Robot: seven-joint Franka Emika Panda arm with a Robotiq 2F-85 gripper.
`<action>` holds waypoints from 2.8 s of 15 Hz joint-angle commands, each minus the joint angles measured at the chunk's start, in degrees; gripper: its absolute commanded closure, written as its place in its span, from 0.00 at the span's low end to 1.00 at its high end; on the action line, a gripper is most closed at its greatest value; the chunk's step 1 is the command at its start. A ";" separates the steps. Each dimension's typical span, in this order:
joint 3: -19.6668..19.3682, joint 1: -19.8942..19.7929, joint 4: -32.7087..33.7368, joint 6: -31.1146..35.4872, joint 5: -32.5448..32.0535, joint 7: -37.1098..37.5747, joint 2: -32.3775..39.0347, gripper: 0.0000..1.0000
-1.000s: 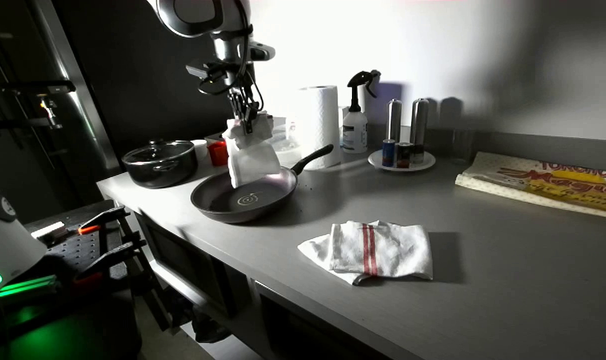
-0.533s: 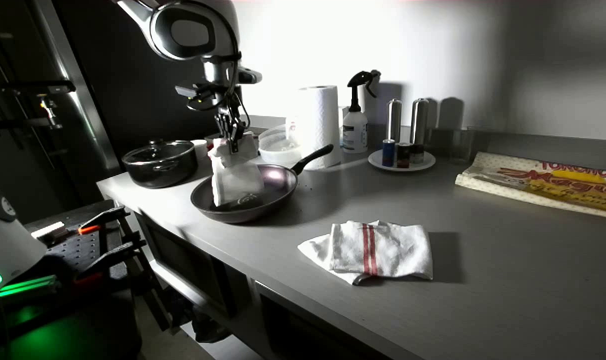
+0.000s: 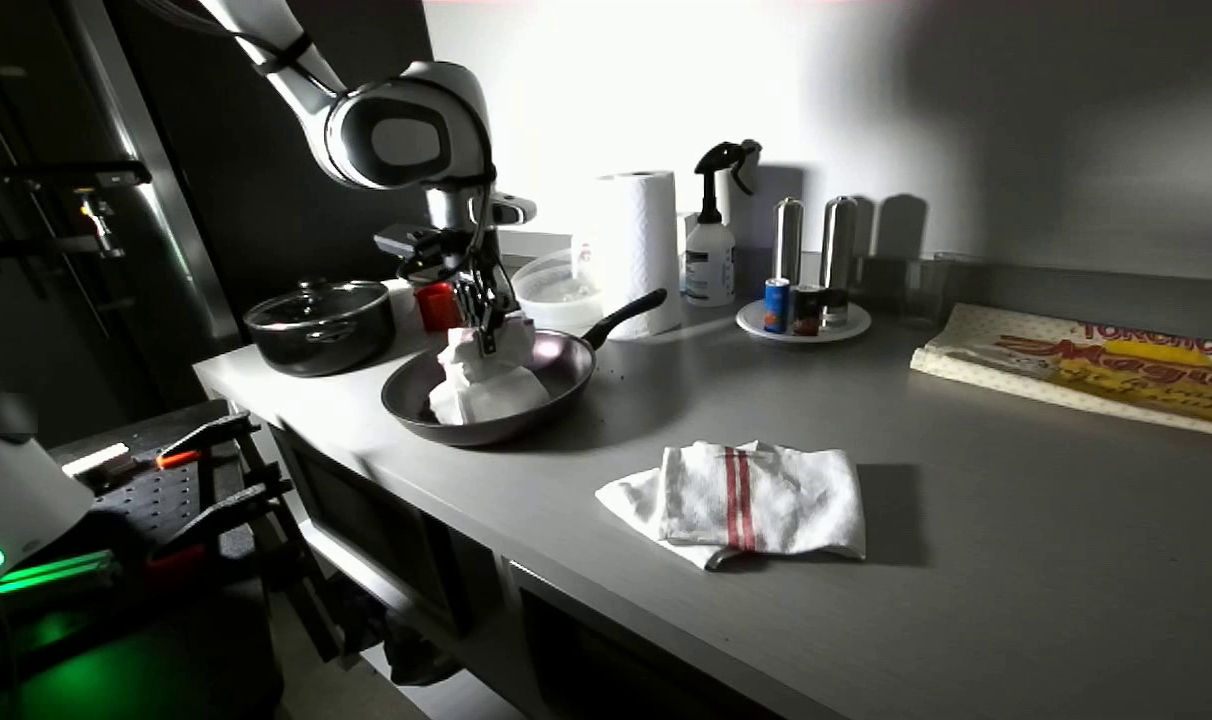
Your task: Use the towel next to the pan to wipe inside the pan
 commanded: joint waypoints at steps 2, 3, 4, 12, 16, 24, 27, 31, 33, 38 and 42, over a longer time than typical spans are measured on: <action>-1.13 0.39 4.86 2.83 -0.02 1.31 7.41 0.97; -1.22 0.21 5.97 3.21 0.23 1.22 8.88 0.97; -1.37 -0.04 7.41 3.27 0.51 1.17 10.59 0.97; -2.79 -2.03 17.70 2.51 2.44 2.79 19.65 0.97; -2.37 -2.24 18.35 3.49 2.84 2.88 19.26 0.97; 0.92 0.64 15.03 4.66 1.58 0.96 17.52 0.97; 2.92 1.78 12.30 4.56 1.13 -1.33 16.31 0.97; 5.30 2.06 7.03 5.09 0.61 -5.66 13.43 0.97; 6.31 1.43 4.34 5.12 1.05 -7.50 11.82 0.97; 5.13 0.04 -0.08 6.37 1.37 -8.20 9.34 0.97; 3.13 -2.93 -0.50 7.43 2.32 -7.81 9.17 0.97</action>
